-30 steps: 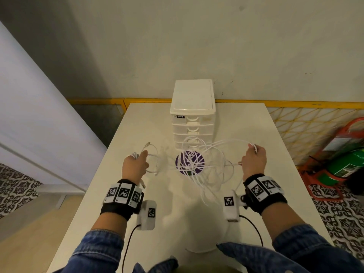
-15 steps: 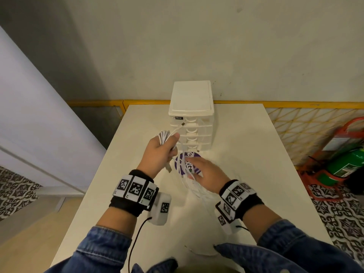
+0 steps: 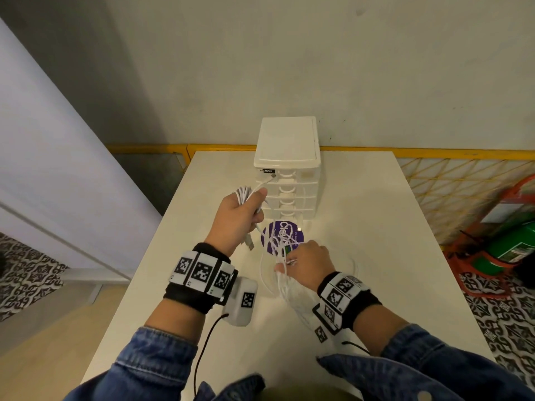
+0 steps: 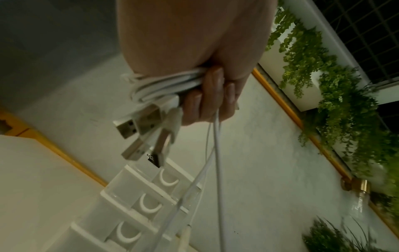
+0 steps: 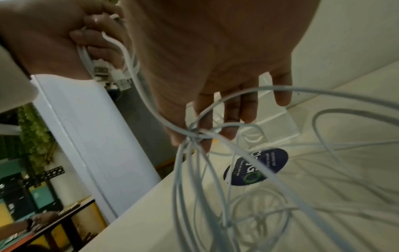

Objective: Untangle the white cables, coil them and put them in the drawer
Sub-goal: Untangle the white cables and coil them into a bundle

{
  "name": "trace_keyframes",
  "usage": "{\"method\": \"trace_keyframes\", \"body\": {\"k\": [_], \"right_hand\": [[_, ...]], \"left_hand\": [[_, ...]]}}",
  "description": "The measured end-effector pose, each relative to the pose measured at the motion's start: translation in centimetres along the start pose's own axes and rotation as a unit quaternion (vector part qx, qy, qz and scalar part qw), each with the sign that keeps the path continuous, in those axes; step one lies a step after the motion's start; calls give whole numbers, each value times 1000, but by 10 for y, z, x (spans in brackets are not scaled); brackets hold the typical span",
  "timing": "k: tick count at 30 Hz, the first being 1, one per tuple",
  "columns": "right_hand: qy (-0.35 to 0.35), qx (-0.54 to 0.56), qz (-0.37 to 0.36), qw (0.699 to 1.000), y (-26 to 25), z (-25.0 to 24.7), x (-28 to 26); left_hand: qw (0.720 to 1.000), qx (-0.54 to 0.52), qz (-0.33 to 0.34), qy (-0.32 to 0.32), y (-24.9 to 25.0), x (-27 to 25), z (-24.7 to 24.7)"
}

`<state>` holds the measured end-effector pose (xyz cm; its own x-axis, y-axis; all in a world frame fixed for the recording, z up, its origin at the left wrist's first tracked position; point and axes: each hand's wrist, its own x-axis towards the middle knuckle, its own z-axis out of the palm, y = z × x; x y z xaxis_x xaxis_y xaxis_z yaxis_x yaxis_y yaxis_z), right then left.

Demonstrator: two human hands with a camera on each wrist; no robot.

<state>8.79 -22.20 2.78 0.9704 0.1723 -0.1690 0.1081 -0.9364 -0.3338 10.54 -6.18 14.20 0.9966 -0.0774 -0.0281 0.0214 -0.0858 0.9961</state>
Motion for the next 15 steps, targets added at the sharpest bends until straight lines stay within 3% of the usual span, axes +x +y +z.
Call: {"method": "trace_keyframes", "body": {"k": [3,6,9,13,15], "right_hand": [[94,92,46,990,10,-5,-1],[209,173,120,955,25,-16,2],[260,282,171,908,44,-24,11],[310,428,241,814,65,-33,7],[306,439,259,804,73,-31,4]], "left_hand": [[997,42,-20,57,-8,5,-11],[985,90,-67,133,-25,12,-29],[975,101,-112,163,-37,12,-38],[961,111,-135,214,-38,15,-52],[955,114,-131,239,-38,18,-60]]}}
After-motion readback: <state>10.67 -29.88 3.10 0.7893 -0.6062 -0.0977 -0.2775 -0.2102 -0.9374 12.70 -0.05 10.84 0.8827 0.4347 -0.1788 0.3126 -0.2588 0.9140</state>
